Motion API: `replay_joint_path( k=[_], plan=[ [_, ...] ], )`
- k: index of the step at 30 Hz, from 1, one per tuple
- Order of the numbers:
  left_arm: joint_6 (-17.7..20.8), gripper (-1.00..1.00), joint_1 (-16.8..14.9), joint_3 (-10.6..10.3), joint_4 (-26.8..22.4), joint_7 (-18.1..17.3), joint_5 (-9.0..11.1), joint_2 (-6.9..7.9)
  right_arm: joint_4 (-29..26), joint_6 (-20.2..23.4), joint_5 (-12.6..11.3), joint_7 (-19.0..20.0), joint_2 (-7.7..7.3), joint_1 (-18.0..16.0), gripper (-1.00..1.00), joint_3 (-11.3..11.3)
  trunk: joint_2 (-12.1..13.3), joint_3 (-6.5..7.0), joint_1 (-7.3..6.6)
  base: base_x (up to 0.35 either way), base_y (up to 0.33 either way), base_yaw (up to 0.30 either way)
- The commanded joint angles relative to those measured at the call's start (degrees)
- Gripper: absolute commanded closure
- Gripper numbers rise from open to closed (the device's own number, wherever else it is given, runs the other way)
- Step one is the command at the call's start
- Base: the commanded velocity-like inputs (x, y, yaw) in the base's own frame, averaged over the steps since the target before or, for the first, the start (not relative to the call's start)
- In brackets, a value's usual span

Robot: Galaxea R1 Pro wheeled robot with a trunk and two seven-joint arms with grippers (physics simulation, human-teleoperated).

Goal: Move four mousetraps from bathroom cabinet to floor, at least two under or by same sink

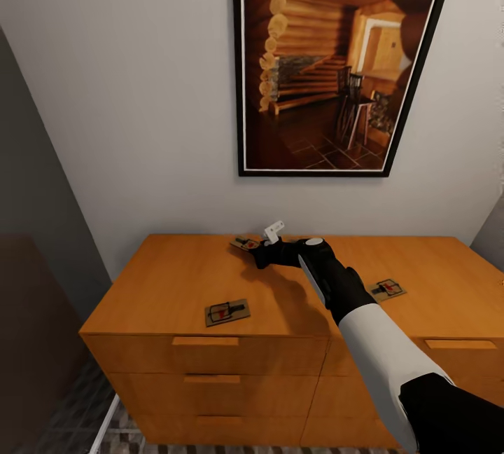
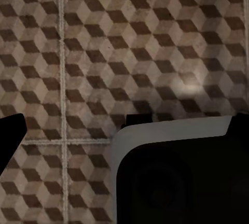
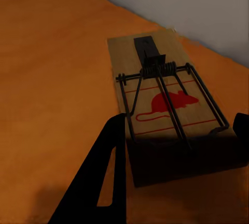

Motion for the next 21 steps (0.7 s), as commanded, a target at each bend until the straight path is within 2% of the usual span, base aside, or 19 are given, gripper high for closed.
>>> replay_joint_path(
  k=[1,21],
  plan=[
    [-0.37,-1.0,-0.09,-0.27,0.22,0.18,-0.03,-0.01,-0.07,0.21,0.51,0.3,0.01,-0.04,1.0,-0.07,-0.03,-0.06,-0.03,-0.229,0.0,0.0],
    [-0.37,-1.0,-0.09,-0.27,0.22,0.18,-0.03,-0.03,0.01,0.32,0.42,0.22,0.15,-0.03,1.0,-0.05,-0.03,-0.06,-0.03,-0.229,0.0,0.0]
  ],
)
